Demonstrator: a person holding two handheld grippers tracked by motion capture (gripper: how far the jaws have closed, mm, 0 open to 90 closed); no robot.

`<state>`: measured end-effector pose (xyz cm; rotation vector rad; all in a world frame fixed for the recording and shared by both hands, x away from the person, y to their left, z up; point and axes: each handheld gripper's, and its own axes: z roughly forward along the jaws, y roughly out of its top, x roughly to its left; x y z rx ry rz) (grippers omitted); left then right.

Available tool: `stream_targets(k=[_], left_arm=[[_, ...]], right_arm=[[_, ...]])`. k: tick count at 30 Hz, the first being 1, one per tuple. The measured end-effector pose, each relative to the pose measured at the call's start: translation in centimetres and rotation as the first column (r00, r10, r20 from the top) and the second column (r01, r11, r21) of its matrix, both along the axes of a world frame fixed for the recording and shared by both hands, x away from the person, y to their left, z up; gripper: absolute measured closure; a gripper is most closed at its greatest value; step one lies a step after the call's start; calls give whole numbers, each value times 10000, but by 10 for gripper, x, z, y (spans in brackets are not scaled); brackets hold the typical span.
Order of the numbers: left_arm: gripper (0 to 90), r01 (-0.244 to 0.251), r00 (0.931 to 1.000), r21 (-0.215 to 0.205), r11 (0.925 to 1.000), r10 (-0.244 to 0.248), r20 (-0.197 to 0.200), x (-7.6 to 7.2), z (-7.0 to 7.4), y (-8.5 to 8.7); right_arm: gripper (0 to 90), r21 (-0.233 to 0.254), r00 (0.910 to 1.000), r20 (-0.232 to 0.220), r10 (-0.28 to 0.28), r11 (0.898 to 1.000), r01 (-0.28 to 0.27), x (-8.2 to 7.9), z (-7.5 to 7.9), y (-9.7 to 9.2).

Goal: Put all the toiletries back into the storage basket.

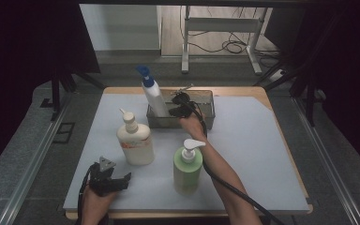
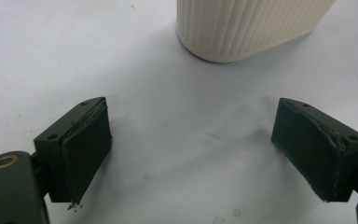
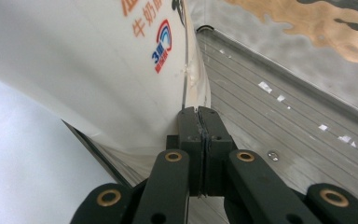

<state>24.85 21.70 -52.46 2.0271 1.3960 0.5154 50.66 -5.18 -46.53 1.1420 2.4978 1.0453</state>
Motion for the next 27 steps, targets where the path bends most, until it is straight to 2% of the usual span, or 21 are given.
stream_targets(k=[16,21,24,26,27], left_arm=[[115,-9,10000,-14,10000,9,-6,0,0,0],[115,0,10000,0,10000,0,-2,0,0,0],[115,-1,10000,-1,10000,1,-2,0,0,0],[115,0,10000,0,10000,0,0,0,0,0],[115,-8,10000,-13,10000,8,-7,0,0,0]], right_arm=[[889,-121,9997,-163,176,9998,-178,0,-1,6],[875,-116,9990,-185,408,9991,-410,-2,-4,13],[885,79,9988,-253,420,9991,-418,-4,-3,18],[883,-171,9989,-135,449,9988,-452,-4,-3,20],[882,-49,9989,-210,418,9991,-419,-4,-3,19]])
